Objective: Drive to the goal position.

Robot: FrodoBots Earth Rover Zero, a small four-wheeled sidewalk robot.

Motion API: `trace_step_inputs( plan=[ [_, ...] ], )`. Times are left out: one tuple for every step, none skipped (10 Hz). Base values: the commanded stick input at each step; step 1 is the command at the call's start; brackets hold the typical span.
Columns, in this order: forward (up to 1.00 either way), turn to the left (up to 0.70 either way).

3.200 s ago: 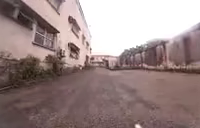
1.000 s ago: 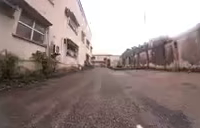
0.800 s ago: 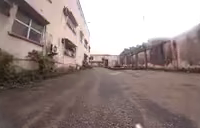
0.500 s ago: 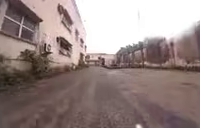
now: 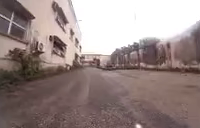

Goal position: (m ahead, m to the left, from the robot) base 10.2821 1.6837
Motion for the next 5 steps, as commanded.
trace_step_inputs(
  plan=[
    [0.7,-0.17],
    [0.7,0.18],
    [0.7,0.18],
    [0.7,0.18],
    [0.7,0.18]
  ],
)
